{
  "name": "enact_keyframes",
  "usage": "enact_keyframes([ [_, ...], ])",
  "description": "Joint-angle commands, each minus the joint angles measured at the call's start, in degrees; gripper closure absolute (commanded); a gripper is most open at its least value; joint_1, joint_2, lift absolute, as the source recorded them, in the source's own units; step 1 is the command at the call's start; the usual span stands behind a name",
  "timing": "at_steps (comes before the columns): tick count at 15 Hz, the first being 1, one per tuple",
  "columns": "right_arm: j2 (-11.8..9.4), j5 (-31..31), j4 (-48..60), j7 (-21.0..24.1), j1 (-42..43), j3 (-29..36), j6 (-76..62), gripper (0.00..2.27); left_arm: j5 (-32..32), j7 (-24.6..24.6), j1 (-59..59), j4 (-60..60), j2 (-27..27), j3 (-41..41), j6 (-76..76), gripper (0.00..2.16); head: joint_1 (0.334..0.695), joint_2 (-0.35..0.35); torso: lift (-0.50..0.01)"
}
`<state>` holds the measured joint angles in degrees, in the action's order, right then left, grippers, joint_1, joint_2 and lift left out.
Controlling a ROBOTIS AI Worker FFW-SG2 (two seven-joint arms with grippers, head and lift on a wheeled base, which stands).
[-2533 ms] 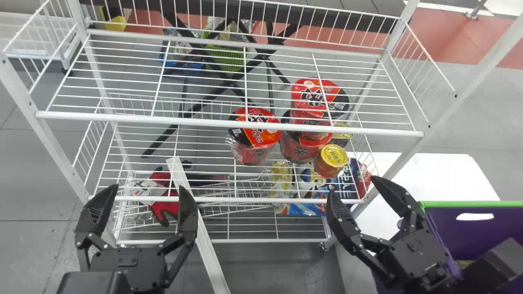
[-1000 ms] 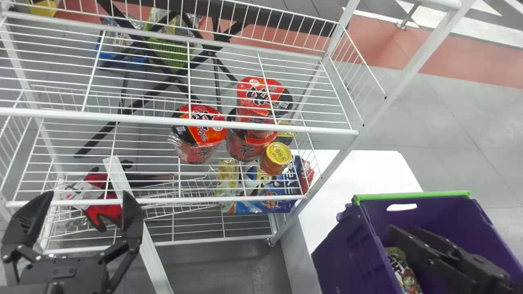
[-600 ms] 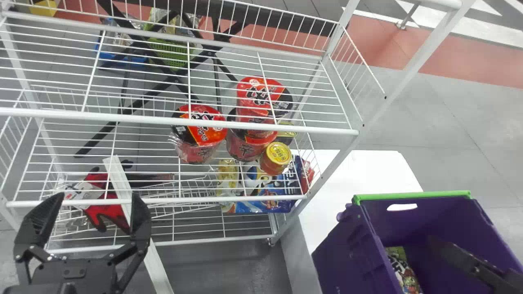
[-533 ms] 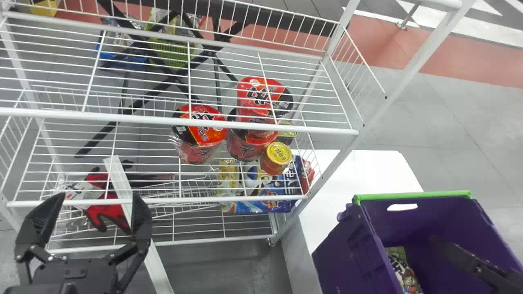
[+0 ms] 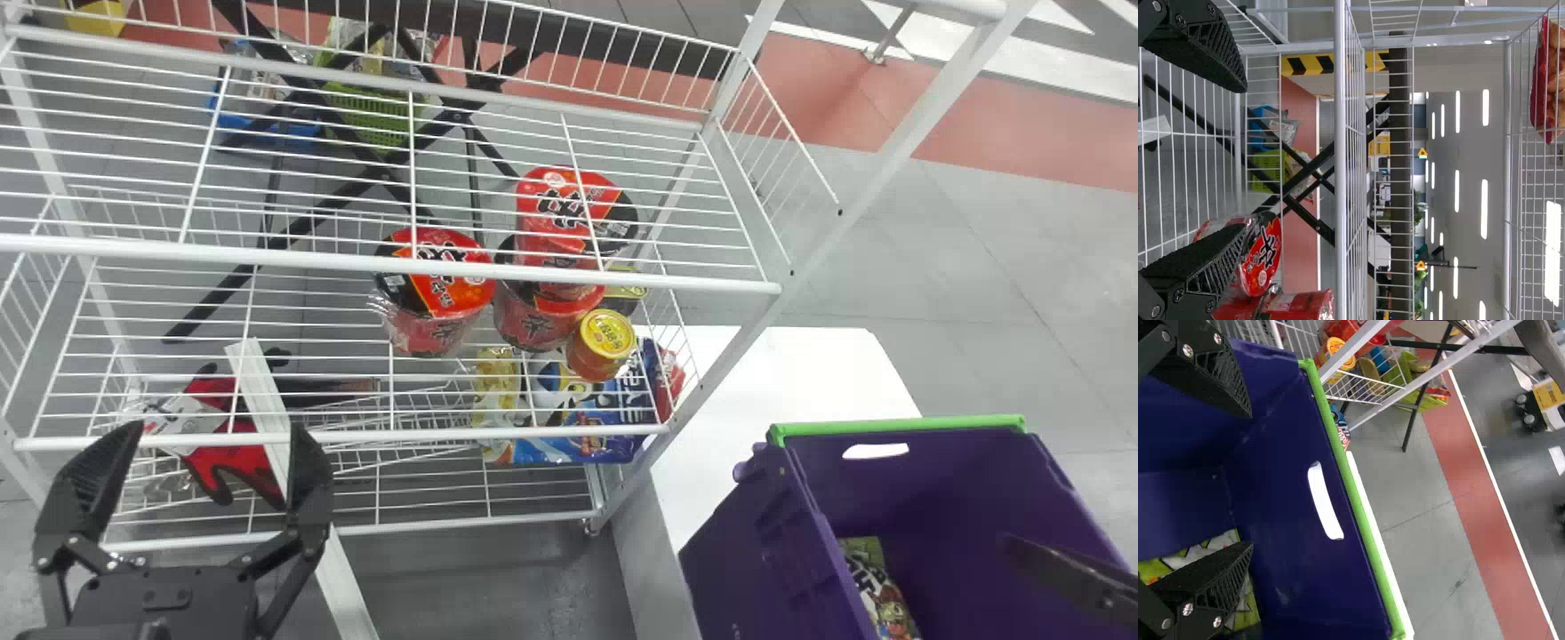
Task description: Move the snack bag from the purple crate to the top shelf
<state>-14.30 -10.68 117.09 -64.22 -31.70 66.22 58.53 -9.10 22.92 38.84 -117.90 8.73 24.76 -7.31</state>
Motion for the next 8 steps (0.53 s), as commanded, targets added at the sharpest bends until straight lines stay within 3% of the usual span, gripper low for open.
enact_keyframes([
  [1, -1.5, 6.6, -0.5, -3.2, -0.4, -1.3, -2.7, 0.14, -0.2, 0.1, 0.0, 0.0, 0.0, 0.3, 0.1, 0.09, 0.695, -0.35, -0.455],
  [8, -6.4, 21.1, -9.2, -11.7, -2.2, -11.4, -9.3, 0.14, -0.2, 0.9, 0.2, 0.2, 0.3, -0.3, 0.2, 0.09, 0.695, -0.35, -0.455],
])
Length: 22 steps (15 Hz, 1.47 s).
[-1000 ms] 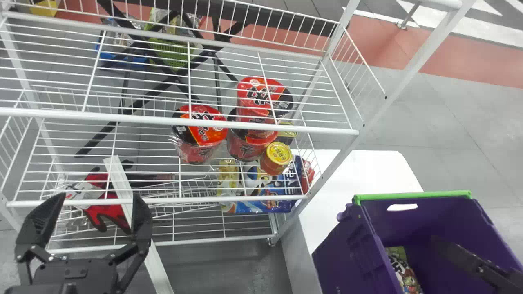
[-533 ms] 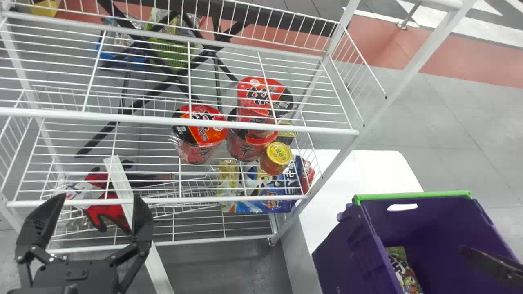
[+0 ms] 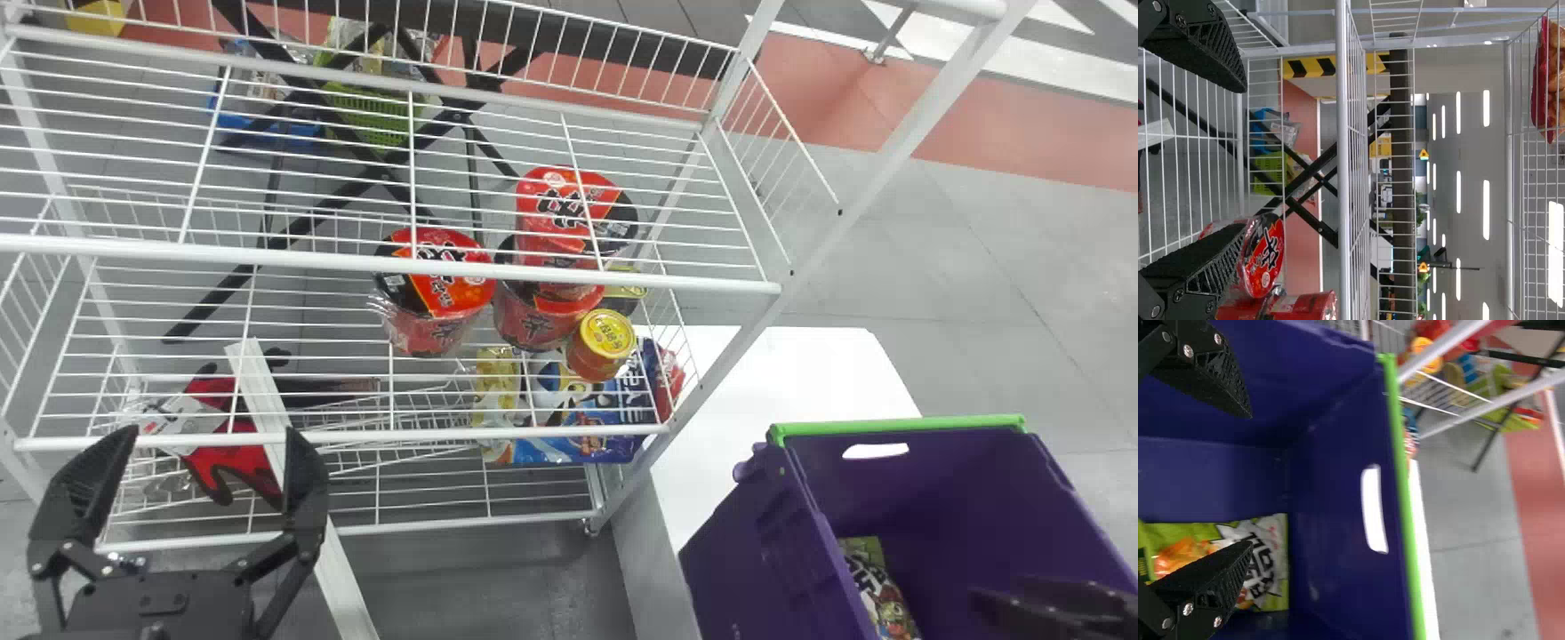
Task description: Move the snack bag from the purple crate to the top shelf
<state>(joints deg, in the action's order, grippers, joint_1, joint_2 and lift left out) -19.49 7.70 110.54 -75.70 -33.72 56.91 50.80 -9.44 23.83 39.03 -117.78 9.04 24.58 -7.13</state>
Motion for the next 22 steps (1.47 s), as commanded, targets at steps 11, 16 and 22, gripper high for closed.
enact_keyframes([
  [11, -7.8, 13.6, -24.1, -0.2, -2.0, -10.1, -10.1, 0.14, 2.7, -0.8, -1.3, 1.7, 0.4, -2.0, 0.2, 0.09, 0.695, -0.35, -0.455],
  [16, -7.2, 16.9, -27.6, -0.2, -1.9, -13.4, -6.9, 0.14, 4.8, -1.2, -3.0, 3.2, 0.5, -2.2, 0.2, 0.09, 0.695, -0.35, -0.455],
  [22, -7.3, 20.4, -29.8, -0.1, -1.9, -15.3, -4.6, 0.14, 5.0, -1.3, -3.7, 4.0, 0.6, -2.3, -0.3, 0.09, 0.695, -0.35, -0.455],
])
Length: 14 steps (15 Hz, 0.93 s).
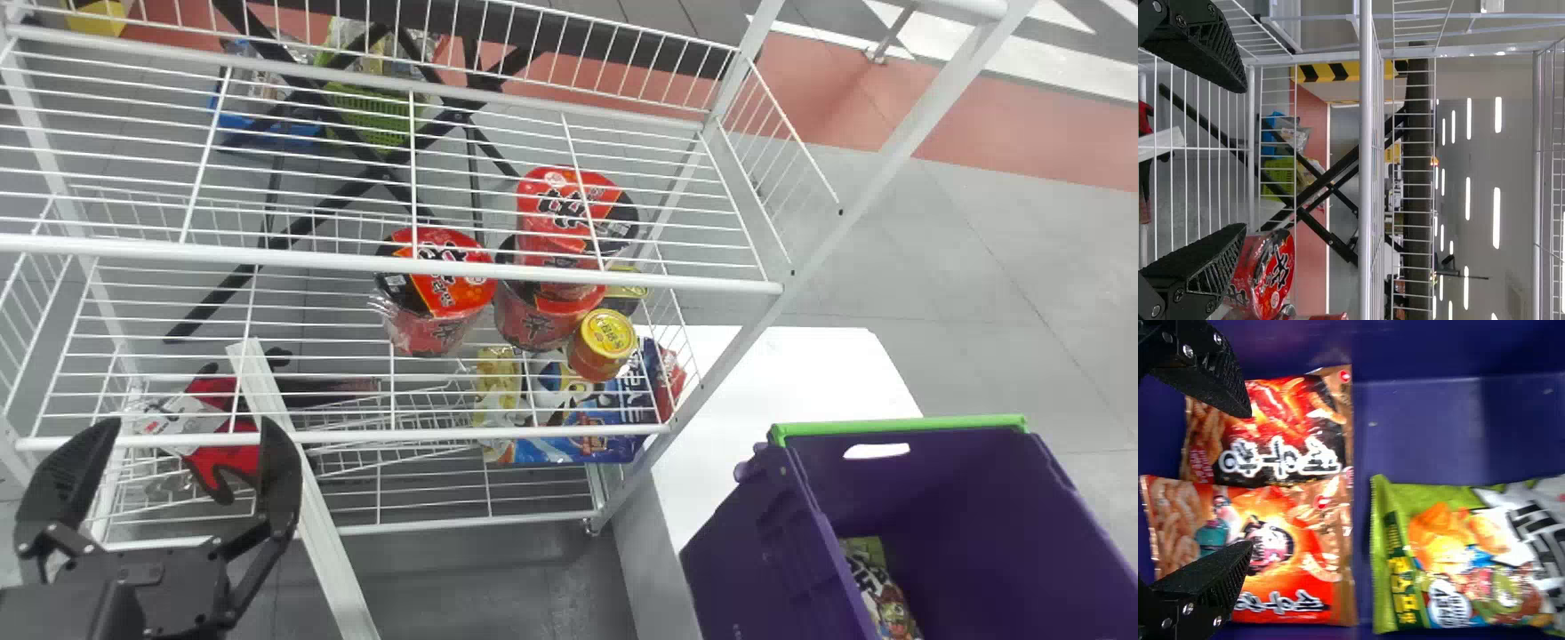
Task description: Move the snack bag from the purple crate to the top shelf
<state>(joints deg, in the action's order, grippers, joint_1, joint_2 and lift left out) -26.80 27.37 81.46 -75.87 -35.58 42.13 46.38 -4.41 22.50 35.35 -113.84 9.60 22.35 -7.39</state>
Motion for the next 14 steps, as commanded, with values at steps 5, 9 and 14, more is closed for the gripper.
enact_keyframes([
  [5, -0.2, 3.6, -6.0, 2.7, -0.5, -1.9, -8.1, 0.14, 0.1, 0.0, 0.0, 0.5, -0.1, -0.1, 0.1, 0.09, 0.695, -0.35, -0.455],
  [9, -0.4, 5.1, -9.1, 7.1, -0.9, -1.7, -15.8, 0.14, 0.1, -0.1, 0.0, 0.5, -0.1, -0.1, 0.0, 0.09, 0.695, -0.35, -0.455],
  [14, -0.1, 7.9, -10.4, 12.2, -0.5, -3.7, -11.8, 0.14, 0.1, 0.0, 0.0, 1.0, 0.0, 0.0, -0.6, 0.09, 0.695, -0.35, -0.455],
])
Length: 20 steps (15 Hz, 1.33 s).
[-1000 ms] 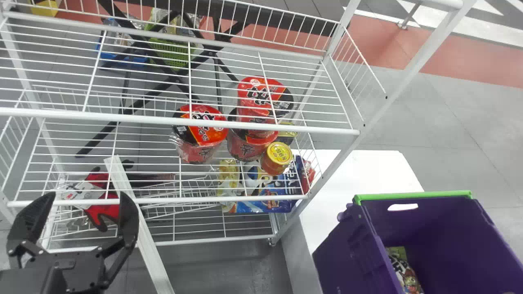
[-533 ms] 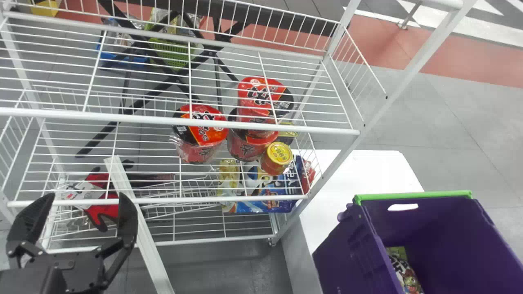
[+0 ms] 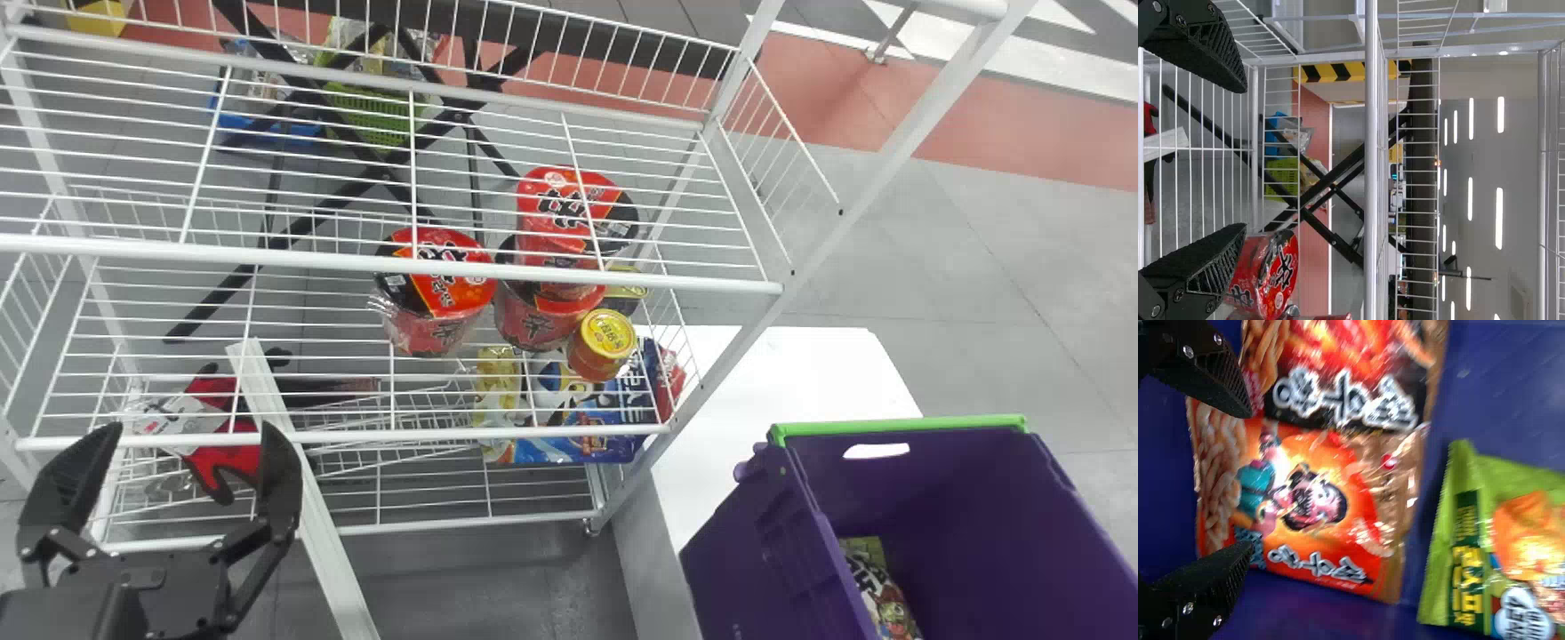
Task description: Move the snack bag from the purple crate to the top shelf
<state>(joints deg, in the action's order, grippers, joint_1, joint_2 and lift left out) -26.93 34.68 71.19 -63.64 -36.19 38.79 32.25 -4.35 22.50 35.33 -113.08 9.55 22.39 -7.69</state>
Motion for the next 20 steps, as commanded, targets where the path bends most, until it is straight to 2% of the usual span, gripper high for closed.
enact_keyframes([
  [1, 0.0, 0.6, -0.2, 0.0, 0.2, -0.4, 4.6, 0.14, 0.1, -0.1, -0.1, 0.5, -0.1, -0.2, -0.6, 0.09, 0.695, -0.35, -0.455],
  [4, 0.5, 1.0, -0.6, 1.6, 0.2, -0.4, 6.6, 0.15, 0.8, -0.4, -0.5, 1.1, 0.1, -0.2, -1.3, 0.09, 0.695, -0.35, -0.455],
  [7, 1.4, 0.9, -1.0, 5.5, 0.3, -0.5, 3.6, 0.18, 1.1, -0.8, -0.6, 1.5, 0.1, -0.3, -2.0, 0.09, 0.695, -0.35, -0.455],
  [10, 1.4, 1.0, -2.3, 9.3, 1.5, -1.1, 0.4, 0.18, 1.2, -0.8, -0.6, 1.6, 0.1, -0.2, -2.0, 0.09, 0.695, -0.35, -0.455],
  [20, 1.8, 0.4, -5.7, 11.0, 2.7, -2.3, -1.9, 0.19, 1.6, -1.1, -1.3, 2.4, 0.2, -0.3, -2.0, 0.09, 0.695, -0.35, -0.455],
])
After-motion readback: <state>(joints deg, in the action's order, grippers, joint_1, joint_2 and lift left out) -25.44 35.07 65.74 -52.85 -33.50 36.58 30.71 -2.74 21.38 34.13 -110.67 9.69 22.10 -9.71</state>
